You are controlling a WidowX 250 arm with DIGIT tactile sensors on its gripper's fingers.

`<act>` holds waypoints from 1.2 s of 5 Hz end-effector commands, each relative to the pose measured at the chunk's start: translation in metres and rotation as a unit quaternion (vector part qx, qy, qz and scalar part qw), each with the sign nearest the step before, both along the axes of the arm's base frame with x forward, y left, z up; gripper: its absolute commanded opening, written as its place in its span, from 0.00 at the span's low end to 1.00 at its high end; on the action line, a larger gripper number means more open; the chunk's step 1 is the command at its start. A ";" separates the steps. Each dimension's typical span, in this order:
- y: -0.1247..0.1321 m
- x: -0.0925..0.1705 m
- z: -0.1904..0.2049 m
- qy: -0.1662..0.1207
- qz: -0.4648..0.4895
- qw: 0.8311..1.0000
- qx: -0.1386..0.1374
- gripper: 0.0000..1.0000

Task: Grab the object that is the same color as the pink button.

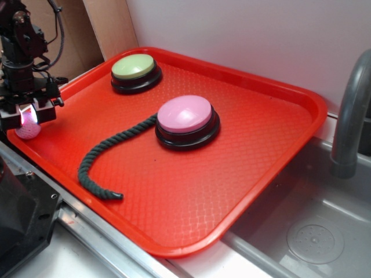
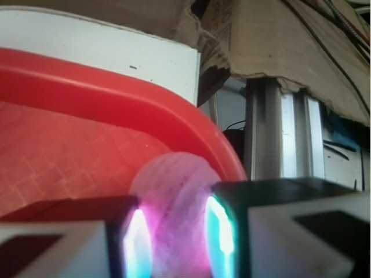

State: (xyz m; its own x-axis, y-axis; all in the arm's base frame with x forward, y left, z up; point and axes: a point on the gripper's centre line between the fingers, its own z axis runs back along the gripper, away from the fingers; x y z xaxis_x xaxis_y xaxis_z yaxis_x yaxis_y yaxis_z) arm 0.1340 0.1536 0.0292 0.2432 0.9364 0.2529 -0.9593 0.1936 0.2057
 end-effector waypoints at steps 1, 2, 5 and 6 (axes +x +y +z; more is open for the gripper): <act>-0.016 0.036 0.081 -0.042 -0.192 0.976 -0.095 0.00; -0.055 0.053 0.118 -0.088 -0.317 0.937 -0.119 0.00; -0.122 0.048 0.145 -0.096 -0.545 0.818 -0.156 0.00; -0.114 0.048 0.136 -0.100 -0.508 0.842 -0.150 0.00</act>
